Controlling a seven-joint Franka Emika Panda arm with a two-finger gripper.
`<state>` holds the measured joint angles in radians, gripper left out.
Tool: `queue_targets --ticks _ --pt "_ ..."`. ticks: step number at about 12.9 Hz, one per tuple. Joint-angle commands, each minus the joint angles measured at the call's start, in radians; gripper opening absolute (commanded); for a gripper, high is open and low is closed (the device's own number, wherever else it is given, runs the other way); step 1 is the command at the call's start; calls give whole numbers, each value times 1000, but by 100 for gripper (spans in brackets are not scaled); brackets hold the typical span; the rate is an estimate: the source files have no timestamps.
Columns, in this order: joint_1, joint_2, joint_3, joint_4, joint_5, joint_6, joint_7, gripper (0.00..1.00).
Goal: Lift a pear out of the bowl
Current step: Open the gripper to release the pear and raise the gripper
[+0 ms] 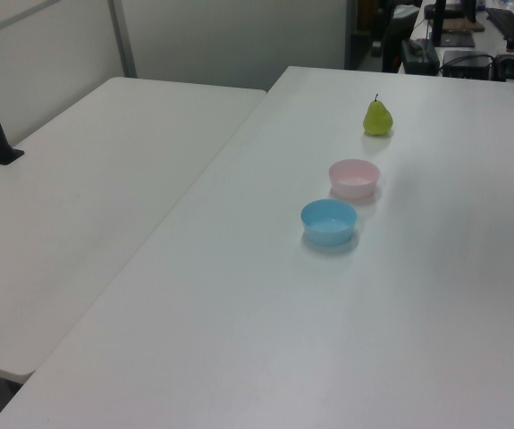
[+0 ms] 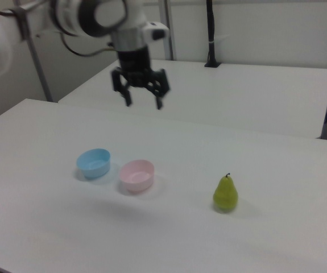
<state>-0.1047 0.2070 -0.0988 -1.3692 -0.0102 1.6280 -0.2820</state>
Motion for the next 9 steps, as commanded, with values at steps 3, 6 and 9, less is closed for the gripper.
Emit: queue_targets --ticks 3,6,9 --pt "236 -218 -81 -234 74 -17 178 100" --pt "238 -213 -79 -234 121 15 119 100" --pt "240 -208 -73 -234 119 15 116 100"
